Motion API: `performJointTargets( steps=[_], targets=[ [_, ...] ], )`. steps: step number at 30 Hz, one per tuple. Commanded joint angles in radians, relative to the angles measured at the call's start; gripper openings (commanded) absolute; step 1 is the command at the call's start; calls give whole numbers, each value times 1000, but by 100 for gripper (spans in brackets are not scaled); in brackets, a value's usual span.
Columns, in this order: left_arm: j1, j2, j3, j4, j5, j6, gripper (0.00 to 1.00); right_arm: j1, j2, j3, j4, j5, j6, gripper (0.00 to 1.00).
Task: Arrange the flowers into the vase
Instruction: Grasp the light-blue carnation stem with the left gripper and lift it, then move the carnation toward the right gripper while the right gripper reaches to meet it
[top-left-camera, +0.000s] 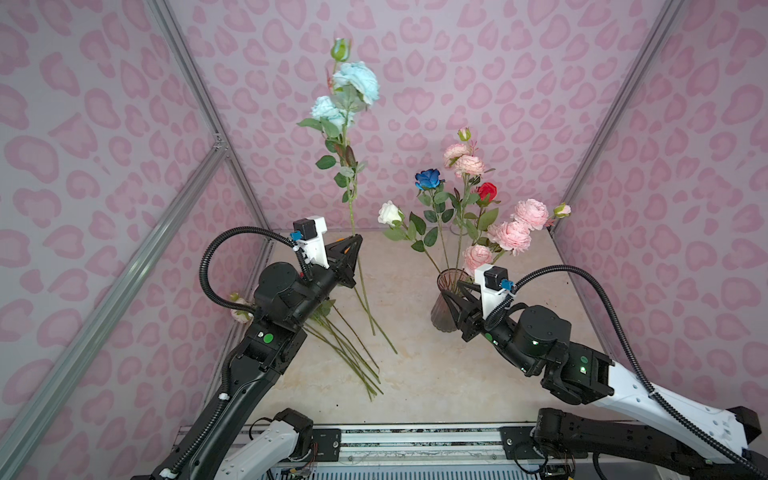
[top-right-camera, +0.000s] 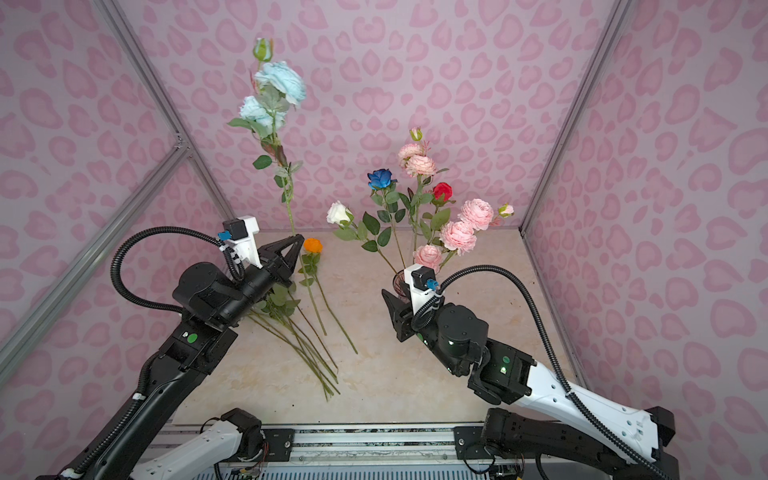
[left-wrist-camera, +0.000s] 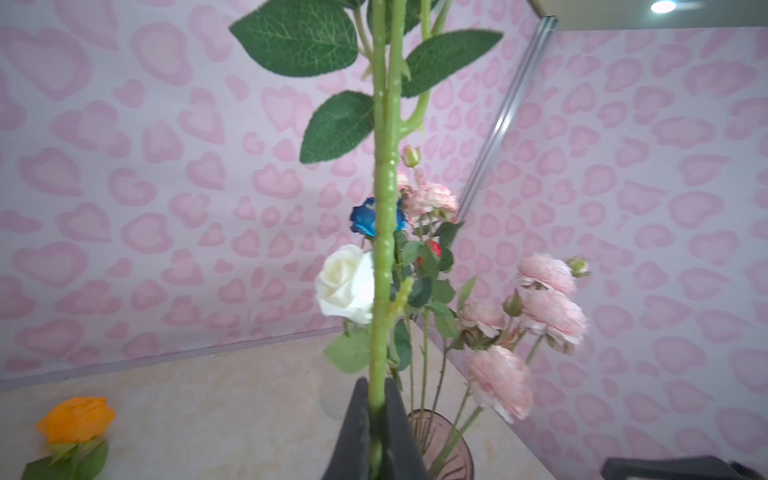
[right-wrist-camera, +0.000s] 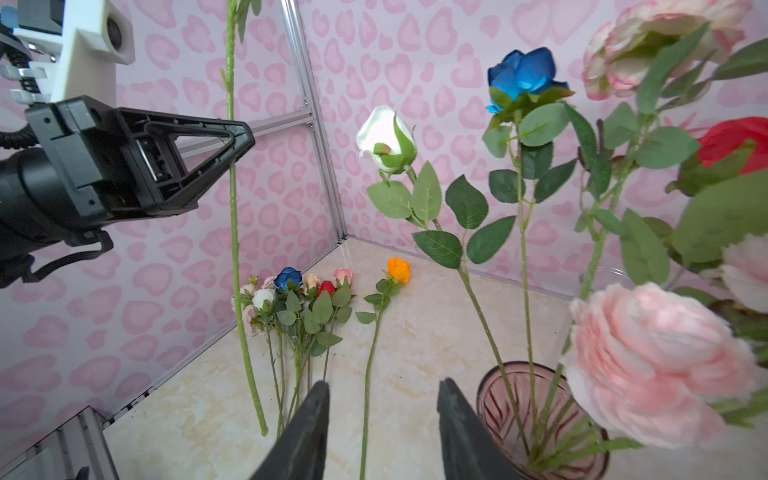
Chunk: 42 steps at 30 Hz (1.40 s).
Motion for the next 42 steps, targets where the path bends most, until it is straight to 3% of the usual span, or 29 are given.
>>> performJointTargets(
  steps=[1,10,15,21,33,38,42],
  targets=[
    [-31,-15,-18,102,154,39,3,9,68,52,7,-115,-7,46],
    [-66,5,-76,109,227,27,3,12,202,212,112,-111,-5,50],
    [-96,-2,-88,98,217,54,3,-84,300,301,171,-271,92,51],
    [-102,-7,-93,94,201,59,3,-112,372,353,220,-341,136,50],
    [-105,-4,-90,86,200,56,3,-115,427,407,201,-373,147,35],
    [-106,-4,-90,82,194,57,4,-117,459,431,201,-392,149,12],
    [-106,-5,-91,78,178,56,9,-117,473,455,198,-412,144,5]
  ],
)
